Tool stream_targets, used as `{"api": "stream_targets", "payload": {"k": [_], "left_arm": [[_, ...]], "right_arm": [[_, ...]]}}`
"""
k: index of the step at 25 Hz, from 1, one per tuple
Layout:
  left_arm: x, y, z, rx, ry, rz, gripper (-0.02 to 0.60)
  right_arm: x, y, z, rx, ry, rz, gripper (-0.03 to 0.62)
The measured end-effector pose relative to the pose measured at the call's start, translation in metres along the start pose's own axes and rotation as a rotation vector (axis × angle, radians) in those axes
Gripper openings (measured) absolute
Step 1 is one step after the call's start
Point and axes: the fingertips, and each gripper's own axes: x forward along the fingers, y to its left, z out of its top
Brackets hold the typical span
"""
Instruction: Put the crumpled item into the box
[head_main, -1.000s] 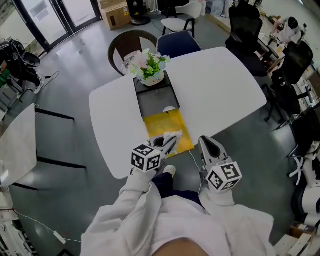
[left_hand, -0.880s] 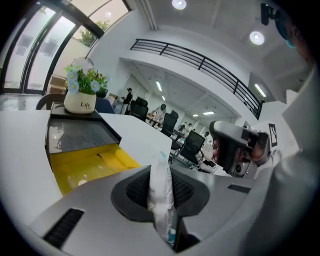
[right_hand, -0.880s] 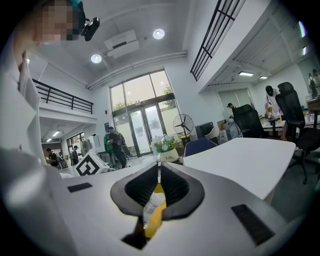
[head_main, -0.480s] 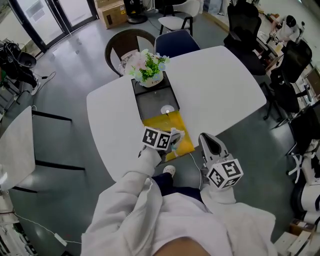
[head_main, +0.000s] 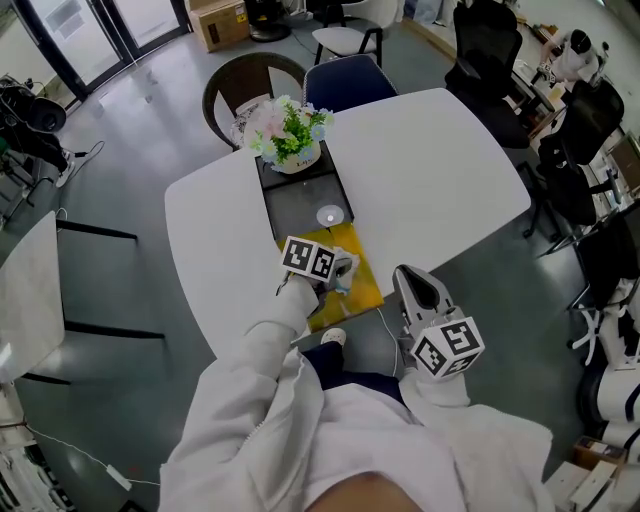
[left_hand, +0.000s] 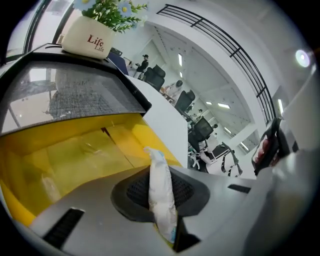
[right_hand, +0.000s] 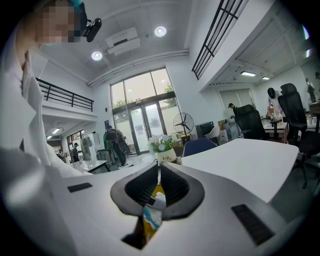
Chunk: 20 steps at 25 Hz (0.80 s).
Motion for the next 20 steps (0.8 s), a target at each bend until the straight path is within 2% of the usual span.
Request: {"api": "stream_targets", "payload": {"k": [3, 6, 15, 20], "left_arm": [[0.002, 0.01, -0.002, 0.061, 0.024, 0.061, 0.055], [0.005, 0.013, 0.0, 0.12, 0.039, 0.091, 0.055], [0.009, 0.016, 0.001, 0.418, 0.088, 0.242, 0.072], [0.007, 0.015, 0.005, 0.516, 0.08, 0.308, 0.086]], "right_arm": [[0.002, -0.002, 0.001, -0.001, 0.001, 0.0, 0.04], [0.004, -0.005, 0.0, 0.003, 0.002, -0.003, 0.04], [0.007, -0.007, -0.005, 0.015, 0.011, -0.001, 0.038], [0.003, -0.008, -0.002, 0.017, 0.006, -0.004, 0.039]]}}
